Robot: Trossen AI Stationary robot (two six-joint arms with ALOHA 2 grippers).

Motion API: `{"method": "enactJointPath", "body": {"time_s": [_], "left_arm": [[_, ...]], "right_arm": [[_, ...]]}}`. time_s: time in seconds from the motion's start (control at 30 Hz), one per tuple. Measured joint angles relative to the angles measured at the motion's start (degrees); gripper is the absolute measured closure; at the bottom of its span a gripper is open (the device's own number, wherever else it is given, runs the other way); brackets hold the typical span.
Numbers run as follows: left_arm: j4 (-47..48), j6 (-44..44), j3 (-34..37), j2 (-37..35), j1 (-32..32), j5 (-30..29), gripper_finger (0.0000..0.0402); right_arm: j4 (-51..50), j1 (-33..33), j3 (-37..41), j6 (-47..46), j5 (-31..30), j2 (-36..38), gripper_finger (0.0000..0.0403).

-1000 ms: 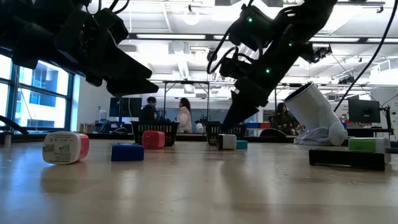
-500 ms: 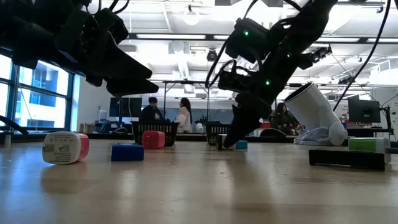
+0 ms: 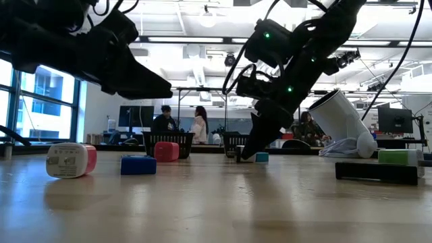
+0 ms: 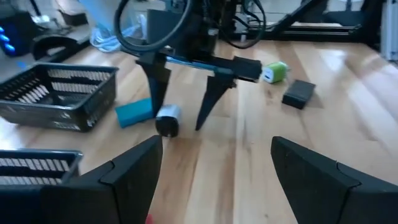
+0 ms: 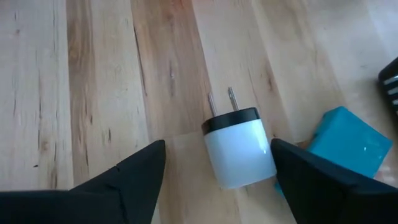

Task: Pick & Place Office items
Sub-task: Put the white charger adapter into the left black bin

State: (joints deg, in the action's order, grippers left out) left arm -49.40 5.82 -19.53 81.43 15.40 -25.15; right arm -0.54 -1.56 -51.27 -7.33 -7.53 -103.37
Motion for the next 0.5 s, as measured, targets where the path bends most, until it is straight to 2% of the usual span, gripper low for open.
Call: {"method": "enactJointPath", "body": {"time_s": [0.13, 0.23, 0.33, 0.5], "left_arm": [[0.01, -3.27, 0.00, 0.00, 0.00, -5.74, 0.0108], [-0.05, -6.39, 0.00, 0.00, 0.00, -12.32, 0.0108], [-0.38, -9.60, 0.00, 0.00, 0.00, -18.26, 0.0108], [-1.66, -14.60, 0.00, 0.00, -0.02, -24.66, 0.0108]], "right_arm": [[0.00, -0.11, 0.00, 0.07, -0.04, 0.00, 0.0158], [0.02, -0.11, 0.00, 0.07, -0.20, 0.00, 0.0187], [0.11, -0.11, 0.00, 0.09, -0.22, 0.00, 0.0225], [1.22, -0.11, 0.00, 0.11, -0.04, 0.00, 0.0295]]}}
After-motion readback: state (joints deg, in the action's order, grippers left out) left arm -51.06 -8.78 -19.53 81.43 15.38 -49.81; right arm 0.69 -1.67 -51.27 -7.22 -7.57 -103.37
